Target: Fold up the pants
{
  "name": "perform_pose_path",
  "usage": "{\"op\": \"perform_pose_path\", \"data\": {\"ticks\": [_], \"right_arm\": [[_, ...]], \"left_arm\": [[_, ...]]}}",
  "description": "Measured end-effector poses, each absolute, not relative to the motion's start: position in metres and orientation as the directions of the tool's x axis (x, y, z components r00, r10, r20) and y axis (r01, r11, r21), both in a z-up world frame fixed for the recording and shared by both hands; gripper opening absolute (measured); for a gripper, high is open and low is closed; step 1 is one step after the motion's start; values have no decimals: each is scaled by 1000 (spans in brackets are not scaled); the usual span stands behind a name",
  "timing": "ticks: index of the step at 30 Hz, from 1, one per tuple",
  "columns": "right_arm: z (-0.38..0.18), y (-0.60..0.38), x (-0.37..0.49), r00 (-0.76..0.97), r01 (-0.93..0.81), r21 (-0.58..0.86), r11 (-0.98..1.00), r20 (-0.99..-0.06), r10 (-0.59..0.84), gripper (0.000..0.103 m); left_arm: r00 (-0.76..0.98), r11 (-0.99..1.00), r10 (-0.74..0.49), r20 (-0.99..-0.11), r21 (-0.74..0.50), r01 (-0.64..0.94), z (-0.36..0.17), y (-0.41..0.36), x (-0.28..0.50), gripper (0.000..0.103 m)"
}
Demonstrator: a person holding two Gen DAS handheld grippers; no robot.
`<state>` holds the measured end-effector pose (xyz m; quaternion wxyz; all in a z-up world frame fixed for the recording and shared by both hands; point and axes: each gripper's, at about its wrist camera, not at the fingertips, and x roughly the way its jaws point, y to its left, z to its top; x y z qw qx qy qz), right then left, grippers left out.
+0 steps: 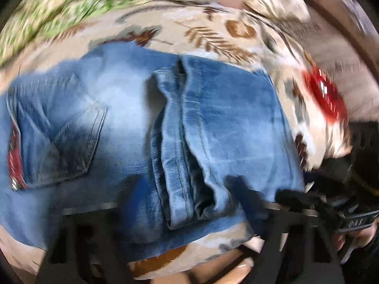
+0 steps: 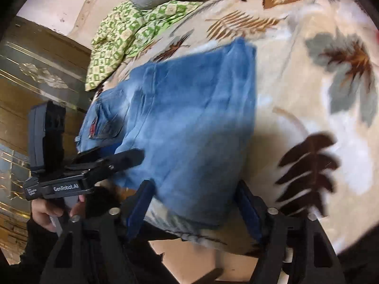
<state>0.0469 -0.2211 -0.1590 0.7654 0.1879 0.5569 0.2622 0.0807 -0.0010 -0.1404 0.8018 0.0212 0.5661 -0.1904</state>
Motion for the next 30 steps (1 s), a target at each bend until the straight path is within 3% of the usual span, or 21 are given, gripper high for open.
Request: {"op": "perform_pose_path", "data": {"ticks": [2, 4, 9, 12, 16, 18, 20, 21, 22, 23, 30], "right_arm": [[-157, -213, 44, 264, -236, 511, 827, -785, 561, 46], [-157, -216, 45, 264, -240, 486, 840, -800, 539, 33], [-164, -217, 45, 262, -254, 462, 850, -813, 520, 32], [-163, -214, 44, 269, -266, 433, 861, -824, 498, 31], [-164, -216, 45, 269, -273, 437, 857, -821, 504, 31], [-162, -216, 43, 272, -287, 429, 856, -821, 502, 34], [-160, -215, 42, 274, -288, 420, 861, -825, 494, 42], [-157, -215, 41, 275, -281, 416, 865, -828, 488, 50], [-153, -215, 39, 280, -278, 415, 867, -828, 486, 68], [-146, -216, 36, 300, -277, 398, 875, -829, 472, 74], [-93, -200, 30, 406, -399, 324, 858, -777, 482, 74]], "left_arm": [[282, 910, -291, -914, -174, 376, -135, -4, 75, 31], [280, 890, -317, -906, -182, 417, -127, -3, 68, 27], [260, 889, -296, -919, -166, 428, -145, 4, 68, 30], [245, 897, -332, -911, -225, 379, -148, 11, 76, 30], [279, 893, -309, -909, -176, 415, -144, 5, 72, 34], [297, 895, -301, -906, -161, 416, -138, 2, 68, 44], [332, 917, -266, -905, -132, 376, -129, 4, 62, 84], [356, 925, -259, -898, -125, 358, -125, 7, 63, 86], [391, 931, -257, -884, -119, 344, -117, 13, 59, 86], [413, 935, -250, -876, -108, 337, -108, 19, 56, 86], [518, 984, -65, -853, 30, 173, -75, 90, 54, 86]]}}
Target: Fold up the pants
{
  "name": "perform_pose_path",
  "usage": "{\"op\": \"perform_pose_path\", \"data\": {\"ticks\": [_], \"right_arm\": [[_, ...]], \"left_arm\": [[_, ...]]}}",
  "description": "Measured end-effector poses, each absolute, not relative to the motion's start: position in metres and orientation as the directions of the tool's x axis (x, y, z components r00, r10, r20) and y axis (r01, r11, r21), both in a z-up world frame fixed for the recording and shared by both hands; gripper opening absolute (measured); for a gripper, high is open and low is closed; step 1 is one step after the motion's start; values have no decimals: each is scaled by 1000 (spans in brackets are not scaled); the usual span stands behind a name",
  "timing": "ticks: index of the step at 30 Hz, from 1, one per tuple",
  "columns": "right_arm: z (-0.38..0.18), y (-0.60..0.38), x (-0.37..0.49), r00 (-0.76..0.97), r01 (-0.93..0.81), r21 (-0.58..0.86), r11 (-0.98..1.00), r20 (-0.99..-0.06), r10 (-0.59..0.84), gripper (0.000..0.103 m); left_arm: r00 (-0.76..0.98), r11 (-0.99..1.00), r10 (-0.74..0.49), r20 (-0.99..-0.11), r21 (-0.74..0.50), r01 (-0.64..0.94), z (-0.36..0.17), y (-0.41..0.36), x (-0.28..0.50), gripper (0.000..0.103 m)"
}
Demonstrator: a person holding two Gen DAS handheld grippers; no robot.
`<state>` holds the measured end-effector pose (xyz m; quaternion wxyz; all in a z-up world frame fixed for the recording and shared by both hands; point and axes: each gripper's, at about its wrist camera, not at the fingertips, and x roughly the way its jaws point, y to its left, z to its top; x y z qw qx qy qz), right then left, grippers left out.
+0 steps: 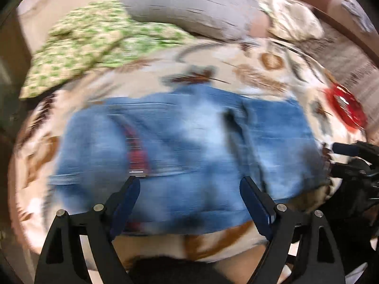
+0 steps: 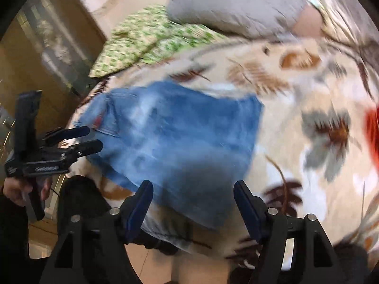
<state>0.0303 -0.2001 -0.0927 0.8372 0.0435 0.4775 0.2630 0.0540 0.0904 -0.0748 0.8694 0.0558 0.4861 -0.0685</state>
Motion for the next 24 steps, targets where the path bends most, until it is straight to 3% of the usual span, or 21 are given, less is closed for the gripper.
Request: {"op": "perform_pose_path", "data": {"ticks": [4, 8, 15, 18, 21, 22, 23, 24], "right_arm": [[-75, -149, 39, 376, -530, 290, 797, -762, 527, 74], [-74, -82, 40, 328, -678, 219, 702, -764, 556, 74], [-108, 19, 35, 272, -823, 92, 560, -803, 531, 74], [-132, 35, 36, 245, -834, 72, 547, -840, 485, 73], [-150, 37, 37, 258, -825, 46, 564, -856, 447, 74], [-151, 37, 37, 264, -824, 42, 566, -854, 448, 73], [-151, 37, 37, 266, -823, 38, 566, -855, 444, 73], [-151, 37, 36, 265, -824, 35, 566, -858, 439, 73]], "left_arm": [[521, 996, 21, -853, 64, 66, -69, 145, 54, 86], [472, 997, 49, -880, 16, -73, -83, 205, 58, 86], [381, 924, -187, -905, -294, -245, -144, 256, 62, 87], [436, 891, -226, -871, -366, -270, -149, 255, 56, 99], [457, 878, -252, -853, -401, -263, -150, 250, 54, 99], [447, 895, -240, -862, -375, -242, -151, 246, 55, 90], [448, 908, -226, -865, -353, -224, -149, 244, 56, 64], [443, 918, -204, -873, -328, -224, -148, 245, 57, 55]]}}
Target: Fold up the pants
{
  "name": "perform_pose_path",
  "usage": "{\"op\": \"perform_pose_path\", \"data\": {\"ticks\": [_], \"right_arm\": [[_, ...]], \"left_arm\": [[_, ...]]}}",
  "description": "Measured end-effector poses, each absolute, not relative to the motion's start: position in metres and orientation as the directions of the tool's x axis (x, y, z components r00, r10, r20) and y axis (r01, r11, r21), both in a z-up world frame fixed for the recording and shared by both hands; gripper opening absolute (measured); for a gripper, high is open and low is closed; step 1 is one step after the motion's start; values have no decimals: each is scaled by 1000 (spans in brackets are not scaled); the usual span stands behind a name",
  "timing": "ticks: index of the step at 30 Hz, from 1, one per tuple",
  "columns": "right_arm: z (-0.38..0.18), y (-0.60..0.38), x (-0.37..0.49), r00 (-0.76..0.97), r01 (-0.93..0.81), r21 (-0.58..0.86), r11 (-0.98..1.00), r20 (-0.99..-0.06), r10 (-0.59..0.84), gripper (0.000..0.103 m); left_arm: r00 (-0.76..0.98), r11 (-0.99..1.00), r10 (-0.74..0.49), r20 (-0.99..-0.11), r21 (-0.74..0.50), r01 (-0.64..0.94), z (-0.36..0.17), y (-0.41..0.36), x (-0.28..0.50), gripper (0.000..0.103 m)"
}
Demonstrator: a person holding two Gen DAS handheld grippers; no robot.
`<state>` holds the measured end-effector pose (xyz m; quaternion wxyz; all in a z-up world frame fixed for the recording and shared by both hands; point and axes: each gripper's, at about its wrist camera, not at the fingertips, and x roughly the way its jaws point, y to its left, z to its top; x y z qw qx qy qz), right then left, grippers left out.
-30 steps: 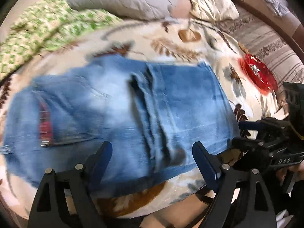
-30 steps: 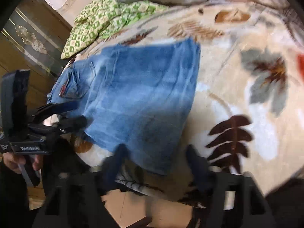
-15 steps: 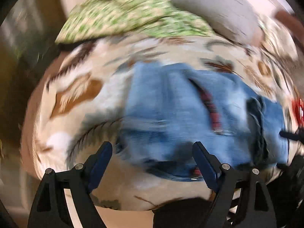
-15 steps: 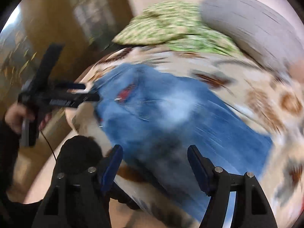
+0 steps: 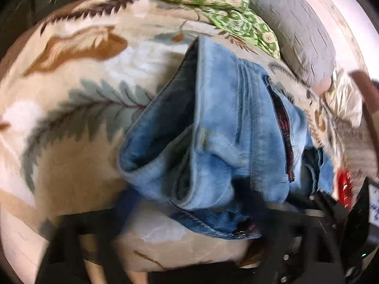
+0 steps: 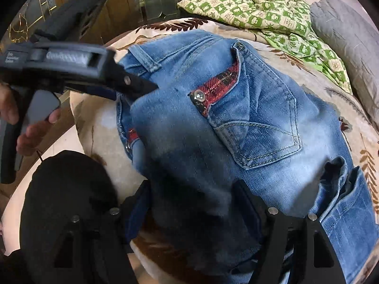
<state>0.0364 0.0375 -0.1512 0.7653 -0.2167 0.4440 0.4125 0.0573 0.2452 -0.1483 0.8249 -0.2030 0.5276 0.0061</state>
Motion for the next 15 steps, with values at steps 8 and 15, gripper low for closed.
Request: {"op": "perform_pose_path", "data": {"ticks": [8, 15], "right_arm": [[-153, 41, 30, 287, -831, -10, 556, -864, 414, 73], [-155, 43, 28, 292, -829, -17, 560, -865, 407, 75]], "left_arm": [[515, 907, -241, -822, -380, -183, -123, 264, 53, 37], [442, 947, -147, -885, -255, -195, -148, 256, 65, 48]]}}
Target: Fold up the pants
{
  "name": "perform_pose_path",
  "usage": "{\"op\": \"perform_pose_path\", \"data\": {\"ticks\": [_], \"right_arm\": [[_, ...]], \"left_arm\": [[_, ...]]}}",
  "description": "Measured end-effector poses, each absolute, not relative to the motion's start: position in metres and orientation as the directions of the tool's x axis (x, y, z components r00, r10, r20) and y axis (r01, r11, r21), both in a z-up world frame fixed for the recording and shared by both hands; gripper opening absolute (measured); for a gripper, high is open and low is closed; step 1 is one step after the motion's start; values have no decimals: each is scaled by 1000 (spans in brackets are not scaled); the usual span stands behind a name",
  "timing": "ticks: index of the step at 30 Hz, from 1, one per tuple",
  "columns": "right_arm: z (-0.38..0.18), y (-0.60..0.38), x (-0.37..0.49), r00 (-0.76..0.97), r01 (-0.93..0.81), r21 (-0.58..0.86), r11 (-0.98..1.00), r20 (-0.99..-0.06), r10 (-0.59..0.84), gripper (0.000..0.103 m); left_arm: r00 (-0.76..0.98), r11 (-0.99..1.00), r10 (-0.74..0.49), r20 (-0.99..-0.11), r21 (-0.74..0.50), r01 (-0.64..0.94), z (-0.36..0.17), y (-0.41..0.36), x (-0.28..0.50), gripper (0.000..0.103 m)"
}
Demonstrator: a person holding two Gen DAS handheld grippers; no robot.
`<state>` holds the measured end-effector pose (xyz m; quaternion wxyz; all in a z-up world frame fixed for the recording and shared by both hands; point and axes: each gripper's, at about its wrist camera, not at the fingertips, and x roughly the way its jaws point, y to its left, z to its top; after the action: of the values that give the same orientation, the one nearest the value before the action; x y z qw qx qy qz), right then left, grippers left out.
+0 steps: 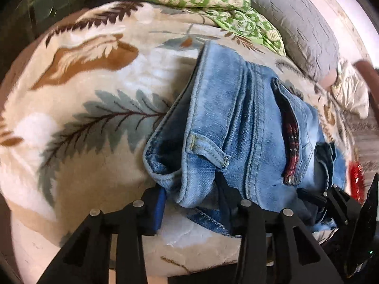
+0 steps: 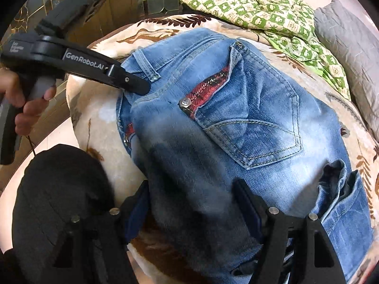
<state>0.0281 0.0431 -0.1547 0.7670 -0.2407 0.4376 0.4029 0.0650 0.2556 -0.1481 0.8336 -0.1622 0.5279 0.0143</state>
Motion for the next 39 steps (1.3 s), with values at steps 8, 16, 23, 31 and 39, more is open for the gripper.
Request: {"op": "perform_pose_path", "data": {"ticks": [8, 16, 23, 31, 39], "right_arm": [[-116, 19, 30, 252, -832, 89, 548, -820, 515, 79], [-80, -42, 116, 383, -701, 119, 703, -769, 512, 80], [-119, -33, 205, 304, -680, 109, 725, -858, 414, 80], [-146, -9, 213, 180, -689, 180, 702, -896, 407, 50], [-146, -13, 213, 206, -648, 187, 738, -890, 407, 60]], "left_arm": [[534, 973, 12, -845, -114, -201, -89, 257, 65, 83], [505, 995, 3, -863, -47, -88, -83, 230, 142, 83], [370, 982, -128, -920, -169, -81, -125, 234, 206, 83], [365, 962, -265, -892, -270, 38, -122, 226, 208, 23], [412, 983, -137, -901, -174, -54, -135, 244, 197, 82]]}}
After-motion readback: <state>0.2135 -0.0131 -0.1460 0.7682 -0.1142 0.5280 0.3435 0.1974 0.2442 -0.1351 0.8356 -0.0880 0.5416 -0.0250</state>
